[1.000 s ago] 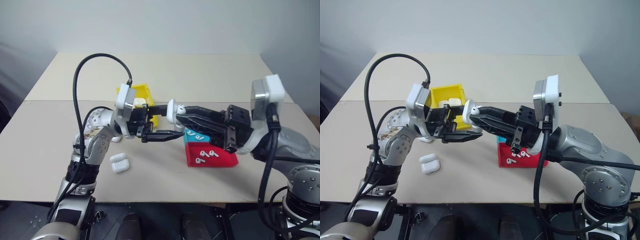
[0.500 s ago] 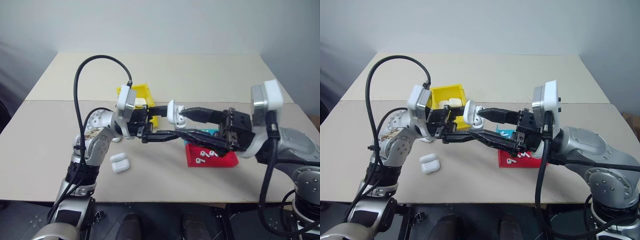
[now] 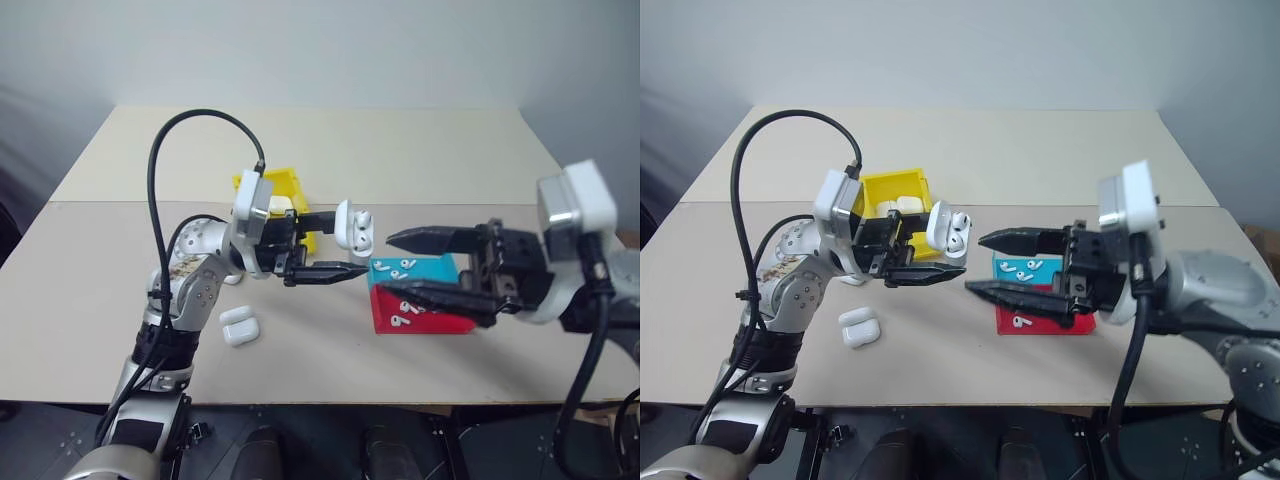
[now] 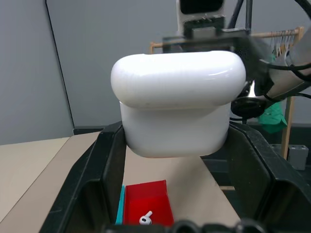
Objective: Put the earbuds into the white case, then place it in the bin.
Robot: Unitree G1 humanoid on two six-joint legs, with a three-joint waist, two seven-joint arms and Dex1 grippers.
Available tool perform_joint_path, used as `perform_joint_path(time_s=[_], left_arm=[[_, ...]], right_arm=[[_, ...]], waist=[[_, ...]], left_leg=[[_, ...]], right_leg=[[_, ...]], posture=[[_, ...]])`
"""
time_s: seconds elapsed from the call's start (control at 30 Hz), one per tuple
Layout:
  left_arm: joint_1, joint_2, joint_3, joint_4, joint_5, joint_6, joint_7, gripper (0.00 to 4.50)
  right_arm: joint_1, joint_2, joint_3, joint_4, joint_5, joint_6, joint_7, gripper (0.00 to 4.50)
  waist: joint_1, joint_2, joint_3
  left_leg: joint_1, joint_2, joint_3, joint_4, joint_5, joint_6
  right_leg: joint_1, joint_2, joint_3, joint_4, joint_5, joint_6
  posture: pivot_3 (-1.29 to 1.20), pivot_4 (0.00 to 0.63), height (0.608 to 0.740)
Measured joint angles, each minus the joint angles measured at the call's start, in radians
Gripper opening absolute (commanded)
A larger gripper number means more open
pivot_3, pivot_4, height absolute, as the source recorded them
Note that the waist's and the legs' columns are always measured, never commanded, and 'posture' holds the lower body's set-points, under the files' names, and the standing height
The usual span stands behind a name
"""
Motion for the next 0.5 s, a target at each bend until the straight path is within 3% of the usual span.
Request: perform_joint_path(time_s=[0.2, 0.33, 0.5], left_arm=[[-0.014, 0.007, -0.013, 0.029, 0.039, 0.005, 0.009, 2.76], [-0.022, -0.004, -0.036, 0.037, 0.047, 0.006, 0.009, 2.76], [-0.036, -0.028, -0.056, 0.053, 0.060, 0.004, 0.008, 2.76]], right_arm=[[-0.238, -0.060, 0.096, 0.177, -0.176, -0.090, 0.218, 0.16], [-0.426, -0.037, 0.257, 0.285, -0.328, -0.149, 0.351, 0.05], [-0.688, 0.074, 0.464, 0.442, -0.548, -0.259, 0.515, 0.05]], waist=[[0.001, 0.000, 0.000], [-0.003, 0.000, 0.000], [-0.009, 0.000, 0.000]], left_leg=[[-0.001, 0.000, 0.000, 0.000, 0.000, 0.000], [-0.001, 0.000, 0.001, 0.000, 0.000, 0.000], [-0.002, 0.000, 0.001, 0.000, 0.000, 0.000]], right_leg=[[-0.001, 0.000, 0.000, -0.001, 0.000, 0.000], [-0.002, 0.000, 0.001, 0.000, 0.000, 0.000], [-0.003, 0.000, 0.000, 0.000, 0.000, 0.000]], posture=[[0.00, 0.150, 0.740], [0.00, 0.150, 0.740], [0.00, 0.150, 0.740]])
